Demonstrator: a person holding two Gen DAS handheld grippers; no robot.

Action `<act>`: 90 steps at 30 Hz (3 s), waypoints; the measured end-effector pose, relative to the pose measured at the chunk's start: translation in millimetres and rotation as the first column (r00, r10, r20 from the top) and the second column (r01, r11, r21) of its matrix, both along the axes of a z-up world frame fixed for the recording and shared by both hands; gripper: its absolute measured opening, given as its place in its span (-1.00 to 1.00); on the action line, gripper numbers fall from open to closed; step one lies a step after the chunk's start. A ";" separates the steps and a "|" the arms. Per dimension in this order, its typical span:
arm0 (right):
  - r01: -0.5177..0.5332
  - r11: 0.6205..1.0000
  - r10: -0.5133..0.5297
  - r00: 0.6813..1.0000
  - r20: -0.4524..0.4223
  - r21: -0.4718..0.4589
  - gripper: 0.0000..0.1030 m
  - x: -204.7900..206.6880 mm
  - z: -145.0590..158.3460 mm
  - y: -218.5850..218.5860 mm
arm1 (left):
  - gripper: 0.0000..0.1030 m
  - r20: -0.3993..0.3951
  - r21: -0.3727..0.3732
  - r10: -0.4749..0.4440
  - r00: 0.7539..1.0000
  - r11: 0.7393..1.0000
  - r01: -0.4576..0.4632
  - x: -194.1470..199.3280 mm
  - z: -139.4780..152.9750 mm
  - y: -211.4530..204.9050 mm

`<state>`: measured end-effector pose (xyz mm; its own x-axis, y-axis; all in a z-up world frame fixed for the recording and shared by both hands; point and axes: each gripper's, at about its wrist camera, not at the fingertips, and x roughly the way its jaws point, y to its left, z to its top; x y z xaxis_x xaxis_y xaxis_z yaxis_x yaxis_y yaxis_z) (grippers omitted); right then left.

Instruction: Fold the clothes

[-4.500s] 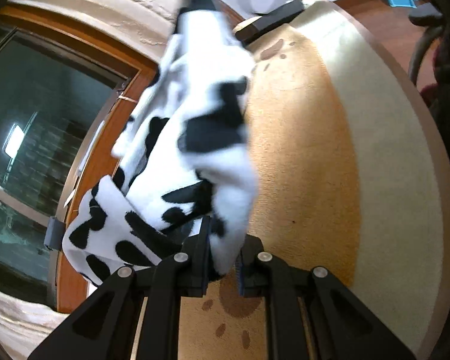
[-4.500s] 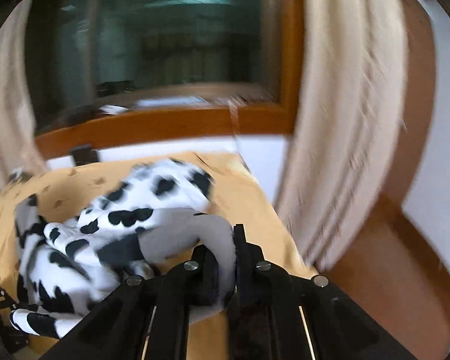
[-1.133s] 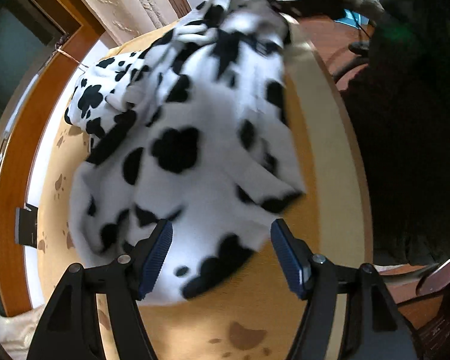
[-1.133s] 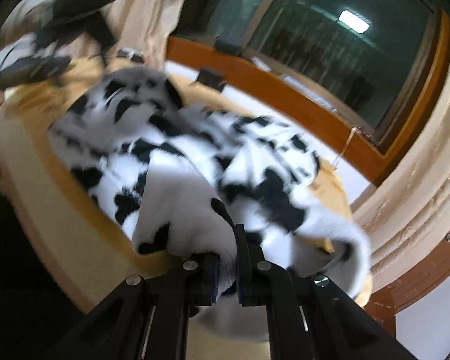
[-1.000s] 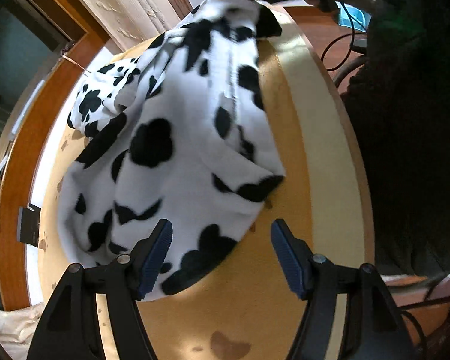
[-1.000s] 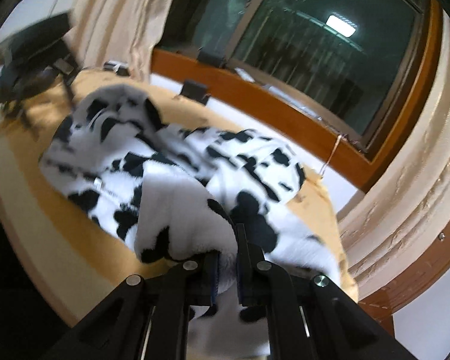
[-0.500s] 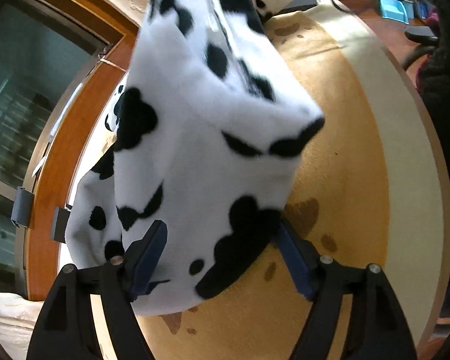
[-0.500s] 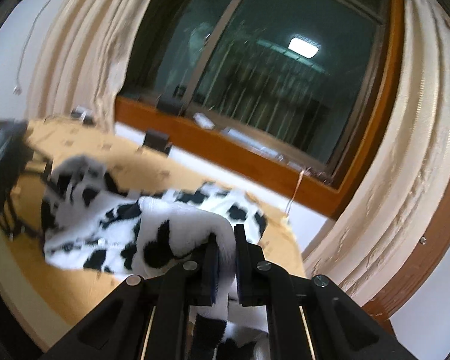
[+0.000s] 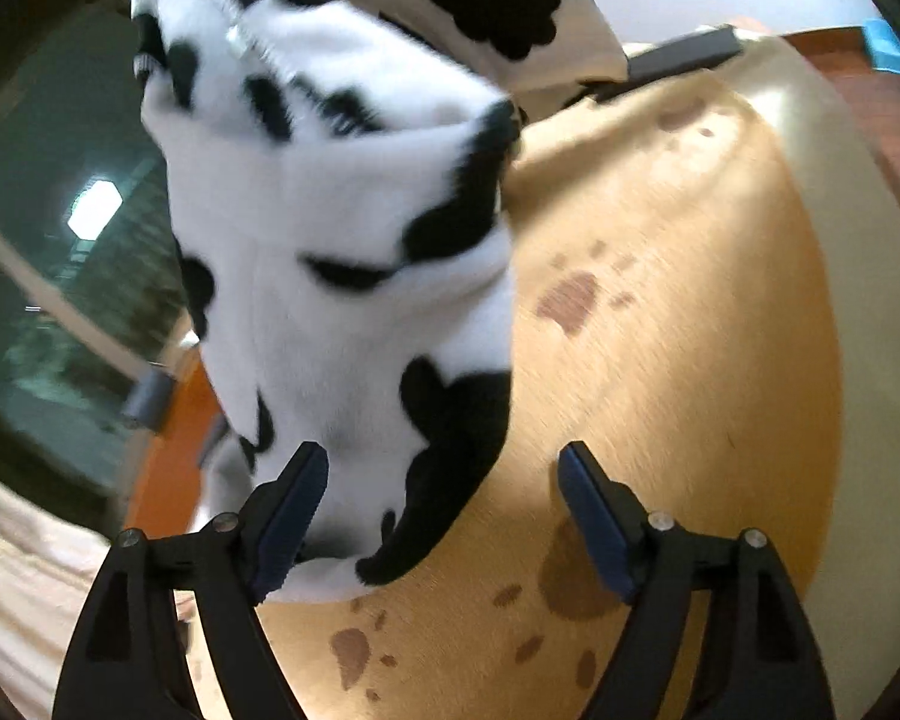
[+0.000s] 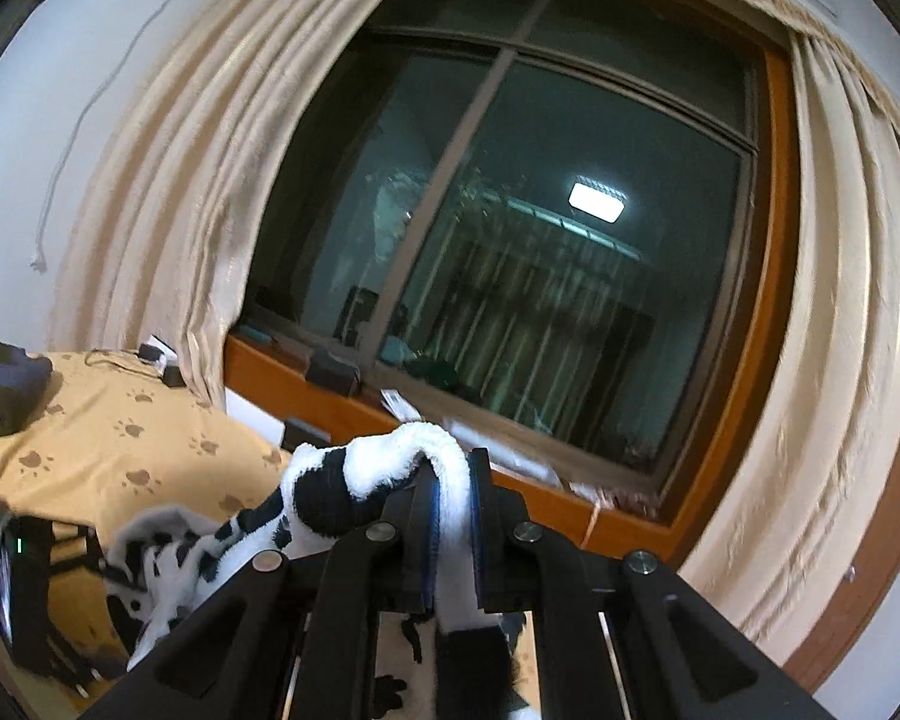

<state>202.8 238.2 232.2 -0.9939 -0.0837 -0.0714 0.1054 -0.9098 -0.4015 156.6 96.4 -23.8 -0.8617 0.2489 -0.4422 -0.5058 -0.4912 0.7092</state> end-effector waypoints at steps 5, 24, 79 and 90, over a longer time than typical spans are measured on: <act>-0.017 1.000 0.018 0.999 -0.043 0.020 -0.82 1.2 19.0 -21.7 | 0.62 -0.091 0.083 0.096 0.991 0.993 -0.088 -5.9 11.1 -2.4; 0.253 0.962 -0.271 0.929 -0.252 -0.104 -0.83 -15.0 43.2 17.8 | -0.85 -0.077 0.757 0.288 0.955 0.640 -0.132 -51.9 211.1 -107.0; 0.002 0.964 -0.033 0.993 -0.112 -0.265 -0.90 -56.7 25.7 106.8 | -0.85 -0.219 0.882 0.407 0.887 0.471 0.002 -23.6 310.8 -116.6; 0.179 0.947 -0.315 0.674 -0.668 -0.266 -0.90 33.8 116.9 50.8 | -0.76 -0.522 0.824 0.467 0.714 0.493 0.279 96.5 387.7 -122.1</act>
<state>236.5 288.9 349.1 -0.7365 0.2295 0.6363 -0.3794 -0.9190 -0.1076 253.1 -25.8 363.9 -0.8296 0.0448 0.5565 -0.0428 -0.9989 0.0166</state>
